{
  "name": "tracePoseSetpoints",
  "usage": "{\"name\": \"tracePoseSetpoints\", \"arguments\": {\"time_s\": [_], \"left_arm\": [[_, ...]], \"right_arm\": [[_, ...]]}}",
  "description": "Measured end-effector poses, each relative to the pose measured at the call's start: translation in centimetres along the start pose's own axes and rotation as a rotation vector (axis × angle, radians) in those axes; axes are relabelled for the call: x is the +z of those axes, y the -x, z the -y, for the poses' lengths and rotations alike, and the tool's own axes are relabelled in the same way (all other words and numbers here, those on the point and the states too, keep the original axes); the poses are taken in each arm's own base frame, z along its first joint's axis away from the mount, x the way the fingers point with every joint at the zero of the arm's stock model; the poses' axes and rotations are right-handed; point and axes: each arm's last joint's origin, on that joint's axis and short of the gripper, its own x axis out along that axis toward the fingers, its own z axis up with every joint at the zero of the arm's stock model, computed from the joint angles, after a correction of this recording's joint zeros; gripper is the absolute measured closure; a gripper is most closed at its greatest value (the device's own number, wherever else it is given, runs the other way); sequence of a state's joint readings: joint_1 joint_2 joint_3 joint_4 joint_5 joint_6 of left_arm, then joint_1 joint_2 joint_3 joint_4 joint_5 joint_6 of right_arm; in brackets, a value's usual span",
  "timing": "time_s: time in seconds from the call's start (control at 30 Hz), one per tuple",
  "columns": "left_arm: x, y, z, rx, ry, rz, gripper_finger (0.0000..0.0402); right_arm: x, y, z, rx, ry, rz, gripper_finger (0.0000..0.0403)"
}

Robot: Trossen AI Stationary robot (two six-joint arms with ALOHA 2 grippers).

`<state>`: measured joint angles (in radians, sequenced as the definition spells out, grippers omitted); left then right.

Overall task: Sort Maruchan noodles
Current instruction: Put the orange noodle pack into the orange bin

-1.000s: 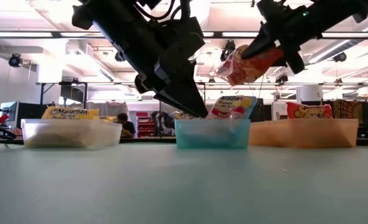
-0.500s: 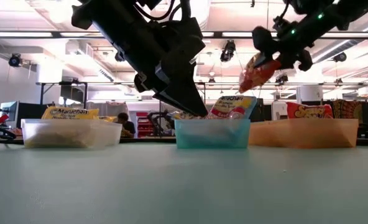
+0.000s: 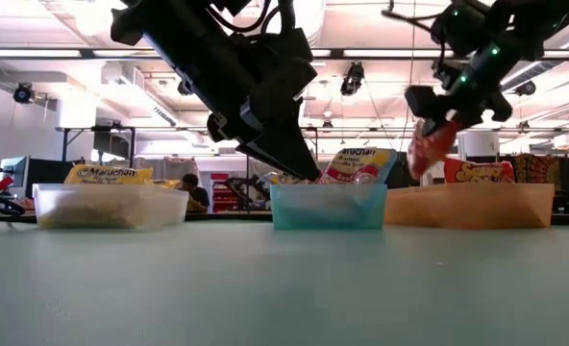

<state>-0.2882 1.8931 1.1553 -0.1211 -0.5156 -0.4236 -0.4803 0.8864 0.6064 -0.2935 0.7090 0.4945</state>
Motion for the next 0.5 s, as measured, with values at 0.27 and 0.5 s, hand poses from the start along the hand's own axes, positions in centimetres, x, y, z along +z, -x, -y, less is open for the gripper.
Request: {"name": "tracePoseSetpoints", "arguments": {"time_s": [0.27, 0.5], "left_arm": [[0.02, -0.02, -0.04, 0.001, 0.001, 0.001, 0.0315], [0.02, -0.04, -0.04, 0.002, 0.002, 0.001, 0.0315]], "right_arm": [[-0.84, -0.09, 0.48, -0.006, 0.048, -0.090, 0.0225], [-0.94, -0.07, 0.27, 0.068, 0.077, -0.128, 0.0225]]}}
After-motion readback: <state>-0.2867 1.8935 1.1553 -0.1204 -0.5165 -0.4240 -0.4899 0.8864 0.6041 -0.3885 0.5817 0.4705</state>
